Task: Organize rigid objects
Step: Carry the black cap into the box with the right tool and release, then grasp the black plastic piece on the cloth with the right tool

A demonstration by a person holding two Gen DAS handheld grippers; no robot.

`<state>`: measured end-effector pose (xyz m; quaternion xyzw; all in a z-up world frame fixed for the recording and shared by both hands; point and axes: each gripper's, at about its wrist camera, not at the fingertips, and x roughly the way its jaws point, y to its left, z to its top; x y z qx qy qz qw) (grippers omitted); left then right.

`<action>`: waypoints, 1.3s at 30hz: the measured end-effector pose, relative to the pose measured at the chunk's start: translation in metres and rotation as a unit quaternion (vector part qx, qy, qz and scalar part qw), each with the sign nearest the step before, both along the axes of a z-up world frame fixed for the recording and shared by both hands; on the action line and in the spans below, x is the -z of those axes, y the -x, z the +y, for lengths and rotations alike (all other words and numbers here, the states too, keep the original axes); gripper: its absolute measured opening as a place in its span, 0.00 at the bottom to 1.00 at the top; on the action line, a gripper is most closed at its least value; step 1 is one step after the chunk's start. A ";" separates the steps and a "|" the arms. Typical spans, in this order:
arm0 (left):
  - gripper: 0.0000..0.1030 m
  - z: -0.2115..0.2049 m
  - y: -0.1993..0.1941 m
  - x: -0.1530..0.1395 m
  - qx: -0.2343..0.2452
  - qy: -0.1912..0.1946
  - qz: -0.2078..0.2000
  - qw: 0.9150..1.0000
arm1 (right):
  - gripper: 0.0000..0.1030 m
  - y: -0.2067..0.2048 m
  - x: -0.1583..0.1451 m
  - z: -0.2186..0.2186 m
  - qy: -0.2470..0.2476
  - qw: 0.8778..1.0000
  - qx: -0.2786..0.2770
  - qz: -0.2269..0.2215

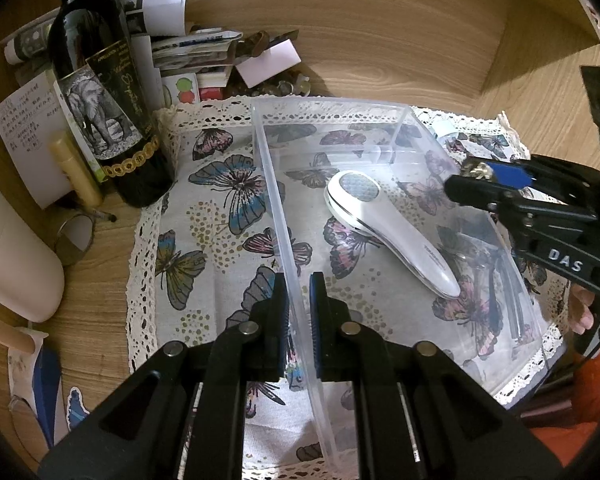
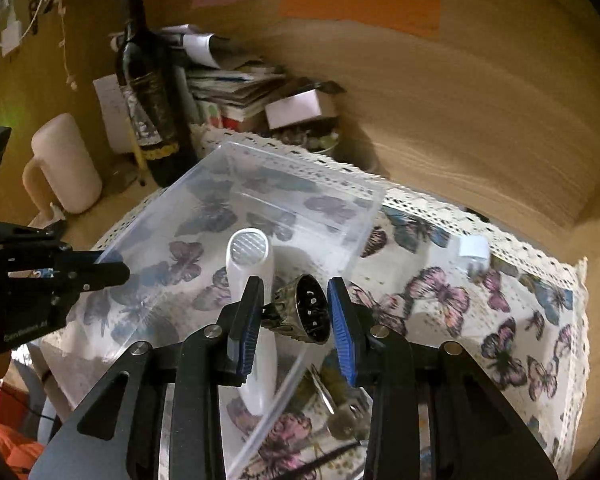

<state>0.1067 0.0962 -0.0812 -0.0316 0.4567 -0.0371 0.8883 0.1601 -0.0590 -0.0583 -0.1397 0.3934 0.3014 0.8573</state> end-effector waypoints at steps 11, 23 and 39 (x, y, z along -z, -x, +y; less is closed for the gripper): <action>0.09 0.000 0.000 0.000 -0.001 0.001 0.001 1.000 | 0.30 -0.020 0.014 0.018 0.018 0.999 -0.013 0.025; 0.09 0.000 0.000 0.000 0.000 0.002 0.000 1.000 | 0.33 -0.004 -0.009 -0.006 -0.001 1.000 0.009 -0.005; 0.09 -0.001 0.000 -0.001 0.001 0.002 -0.001 1.000 | 0.38 0.025 0.015 -0.098 0.020 0.990 0.142 0.007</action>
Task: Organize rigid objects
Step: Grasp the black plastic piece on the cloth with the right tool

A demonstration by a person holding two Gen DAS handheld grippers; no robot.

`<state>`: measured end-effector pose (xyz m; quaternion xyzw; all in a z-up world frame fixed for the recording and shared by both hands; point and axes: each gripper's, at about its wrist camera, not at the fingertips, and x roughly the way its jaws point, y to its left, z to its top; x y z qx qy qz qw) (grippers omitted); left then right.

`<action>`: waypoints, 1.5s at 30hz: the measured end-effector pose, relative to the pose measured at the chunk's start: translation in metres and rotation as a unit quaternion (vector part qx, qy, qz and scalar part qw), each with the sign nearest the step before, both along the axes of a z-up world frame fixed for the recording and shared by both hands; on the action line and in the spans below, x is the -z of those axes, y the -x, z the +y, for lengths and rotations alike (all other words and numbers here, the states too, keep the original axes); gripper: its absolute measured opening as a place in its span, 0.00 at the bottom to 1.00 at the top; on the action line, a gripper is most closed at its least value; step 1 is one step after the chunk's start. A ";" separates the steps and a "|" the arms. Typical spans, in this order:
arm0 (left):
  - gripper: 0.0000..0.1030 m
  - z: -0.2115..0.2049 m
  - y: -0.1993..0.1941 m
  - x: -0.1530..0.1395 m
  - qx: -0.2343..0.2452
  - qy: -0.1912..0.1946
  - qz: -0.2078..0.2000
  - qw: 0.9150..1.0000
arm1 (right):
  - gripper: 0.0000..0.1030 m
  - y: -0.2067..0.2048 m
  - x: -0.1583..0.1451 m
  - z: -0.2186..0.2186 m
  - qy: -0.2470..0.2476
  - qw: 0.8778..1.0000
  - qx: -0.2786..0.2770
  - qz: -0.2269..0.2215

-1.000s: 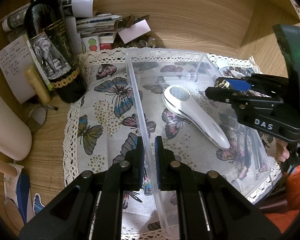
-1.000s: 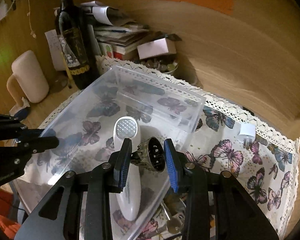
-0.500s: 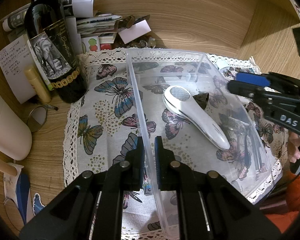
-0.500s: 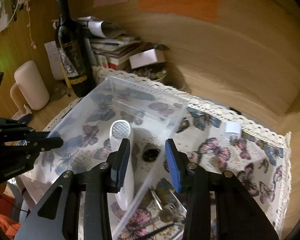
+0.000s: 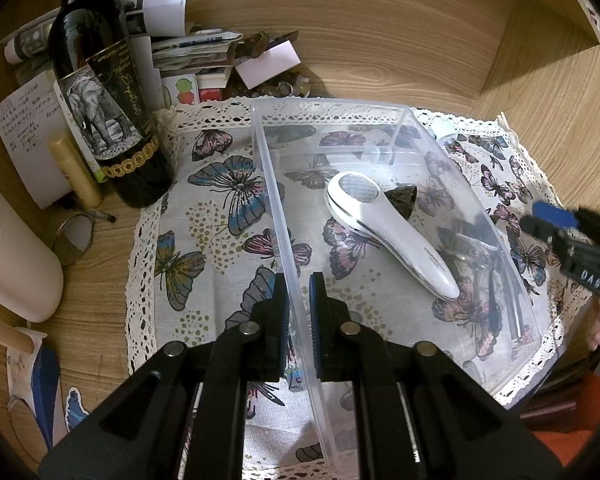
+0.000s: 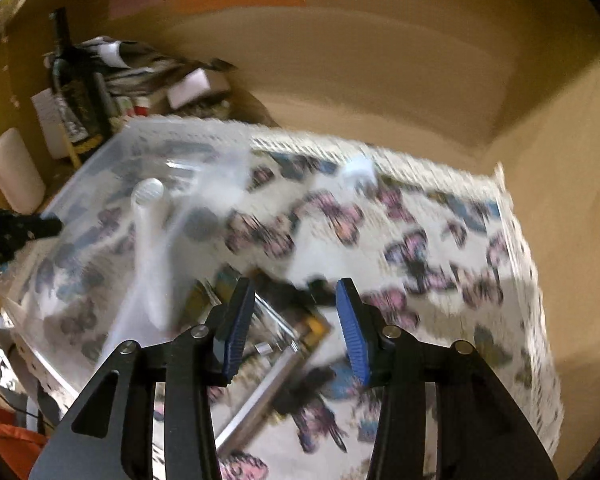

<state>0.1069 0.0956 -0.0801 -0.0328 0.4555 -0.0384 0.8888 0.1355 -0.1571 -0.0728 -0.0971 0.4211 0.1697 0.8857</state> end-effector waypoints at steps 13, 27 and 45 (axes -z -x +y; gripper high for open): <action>0.09 -0.001 0.000 0.001 0.000 -0.003 0.000 1.000 | 0.39 0.019 0.047 -0.029 0.004 0.997 0.034 0.072; 0.09 0.000 0.001 0.001 0.001 -0.002 0.000 1.000 | 0.31 0.020 0.052 -0.023 -0.003 0.997 0.023 0.067; 0.09 0.000 0.001 0.001 0.000 -0.001 0.000 1.000 | 0.31 0.007 -0.008 0.027 -0.008 0.999 -0.040 -0.033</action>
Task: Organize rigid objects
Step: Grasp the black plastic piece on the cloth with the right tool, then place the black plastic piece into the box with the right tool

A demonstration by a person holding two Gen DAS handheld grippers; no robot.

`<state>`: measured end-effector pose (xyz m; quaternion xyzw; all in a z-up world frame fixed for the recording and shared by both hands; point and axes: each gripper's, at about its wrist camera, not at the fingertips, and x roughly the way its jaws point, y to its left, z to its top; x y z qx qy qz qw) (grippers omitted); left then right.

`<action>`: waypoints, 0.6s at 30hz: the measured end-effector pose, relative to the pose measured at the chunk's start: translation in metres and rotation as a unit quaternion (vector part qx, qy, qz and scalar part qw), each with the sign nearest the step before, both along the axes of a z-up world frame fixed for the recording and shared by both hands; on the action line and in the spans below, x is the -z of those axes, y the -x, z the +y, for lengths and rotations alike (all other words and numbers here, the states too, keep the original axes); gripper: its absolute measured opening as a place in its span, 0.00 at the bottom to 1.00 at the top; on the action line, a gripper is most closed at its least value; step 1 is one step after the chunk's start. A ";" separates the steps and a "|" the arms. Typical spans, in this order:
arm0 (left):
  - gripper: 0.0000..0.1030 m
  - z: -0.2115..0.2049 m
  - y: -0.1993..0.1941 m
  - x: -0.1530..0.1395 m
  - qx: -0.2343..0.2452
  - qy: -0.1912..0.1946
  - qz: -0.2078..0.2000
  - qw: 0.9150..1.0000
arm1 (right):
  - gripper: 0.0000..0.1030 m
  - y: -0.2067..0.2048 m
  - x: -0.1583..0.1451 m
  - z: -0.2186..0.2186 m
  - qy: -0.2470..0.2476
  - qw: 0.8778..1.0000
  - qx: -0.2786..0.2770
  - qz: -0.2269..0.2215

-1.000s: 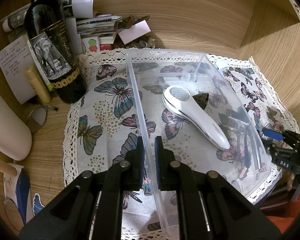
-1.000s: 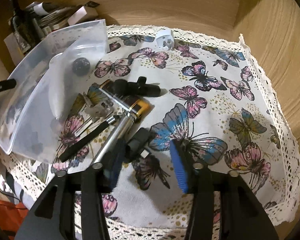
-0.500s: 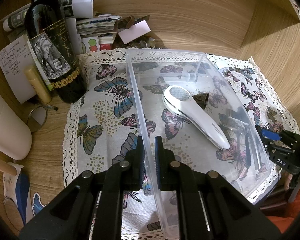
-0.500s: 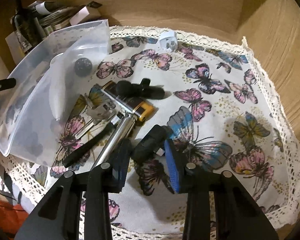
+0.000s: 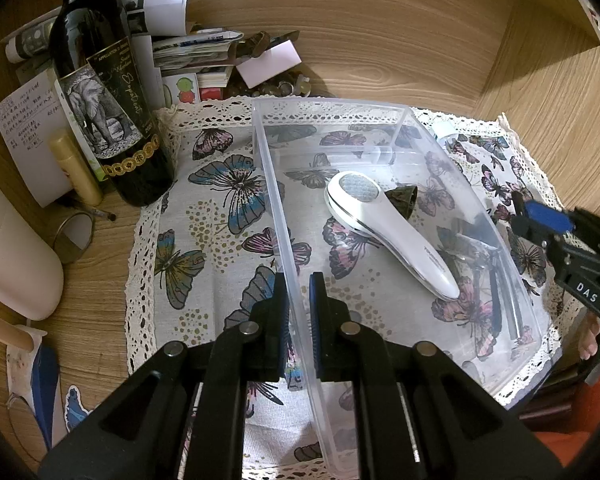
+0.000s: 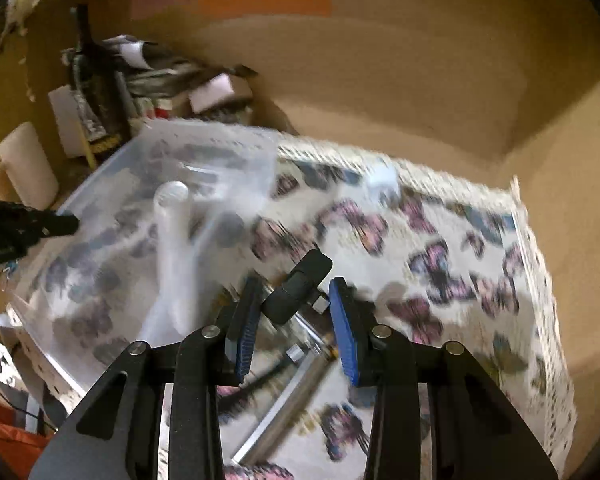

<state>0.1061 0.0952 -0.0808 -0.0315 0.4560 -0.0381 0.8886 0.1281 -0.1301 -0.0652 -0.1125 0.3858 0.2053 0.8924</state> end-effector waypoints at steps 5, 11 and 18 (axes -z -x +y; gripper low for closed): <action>0.09 -0.001 0.000 0.000 -0.001 0.002 0.000 1.000 | 0.31 -0.001 -0.014 0.026 -0.007 0.999 -0.039 -0.019; 0.09 0.000 0.000 0.000 -0.001 0.004 0.000 1.000 | 0.31 -0.004 -0.021 0.056 -0.012 0.996 -0.084 -0.021; 0.09 0.000 0.000 0.000 -0.001 0.006 0.000 1.000 | 0.31 -0.011 -0.010 0.086 -0.005 0.992 -0.127 0.008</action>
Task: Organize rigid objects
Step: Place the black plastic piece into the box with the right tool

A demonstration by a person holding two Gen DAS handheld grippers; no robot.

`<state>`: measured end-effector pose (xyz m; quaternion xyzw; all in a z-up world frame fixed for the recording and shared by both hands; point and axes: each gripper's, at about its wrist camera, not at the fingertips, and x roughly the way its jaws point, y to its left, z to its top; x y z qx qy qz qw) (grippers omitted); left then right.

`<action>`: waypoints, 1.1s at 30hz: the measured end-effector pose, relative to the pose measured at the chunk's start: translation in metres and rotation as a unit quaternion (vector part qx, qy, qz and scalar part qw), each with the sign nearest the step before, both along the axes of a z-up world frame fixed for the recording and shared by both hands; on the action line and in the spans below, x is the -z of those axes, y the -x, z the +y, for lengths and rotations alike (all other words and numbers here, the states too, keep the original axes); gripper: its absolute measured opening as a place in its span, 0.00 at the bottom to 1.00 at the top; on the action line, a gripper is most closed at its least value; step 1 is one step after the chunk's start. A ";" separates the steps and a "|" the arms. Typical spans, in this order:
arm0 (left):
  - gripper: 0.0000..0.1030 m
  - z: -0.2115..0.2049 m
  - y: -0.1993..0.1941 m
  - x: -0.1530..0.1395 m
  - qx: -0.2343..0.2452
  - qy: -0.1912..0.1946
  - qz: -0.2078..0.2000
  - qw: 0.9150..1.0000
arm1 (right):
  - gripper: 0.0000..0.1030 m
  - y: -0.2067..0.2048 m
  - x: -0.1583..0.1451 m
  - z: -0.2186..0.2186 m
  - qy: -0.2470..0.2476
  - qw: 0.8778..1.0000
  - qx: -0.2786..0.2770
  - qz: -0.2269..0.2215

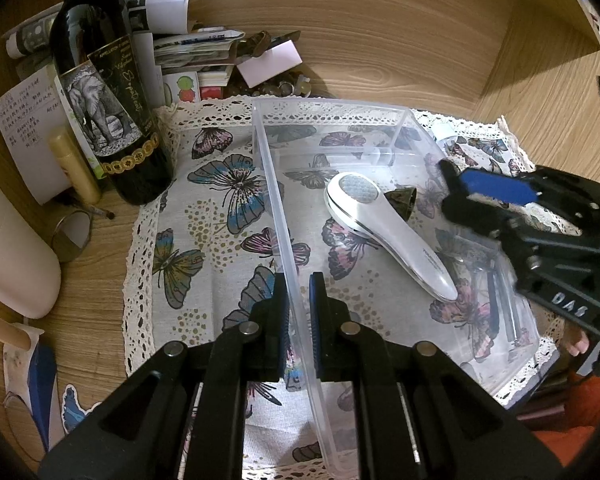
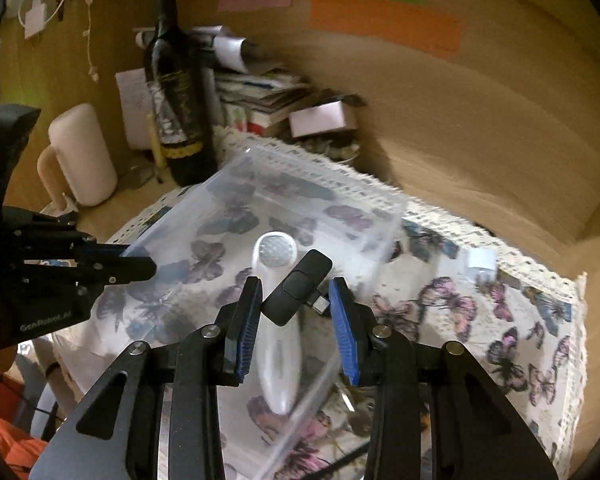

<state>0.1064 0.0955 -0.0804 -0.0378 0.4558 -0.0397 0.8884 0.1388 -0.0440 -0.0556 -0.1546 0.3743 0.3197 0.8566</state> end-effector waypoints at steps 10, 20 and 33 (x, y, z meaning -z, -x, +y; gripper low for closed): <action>0.09 0.000 0.000 0.000 0.000 0.001 0.001 1.000 | 0.31 0.002 0.019 0.021 0.012 0.998 -0.037 0.055; 0.09 0.001 0.000 0.000 0.000 0.002 0.001 1.000 | 0.32 0.003 0.001 0.001 -0.002 0.999 -0.012 0.033; 0.09 0.001 0.000 0.000 0.000 0.002 0.000 1.000 | 0.36 0.004 -0.011 -0.077 -0.007 0.995 0.100 0.006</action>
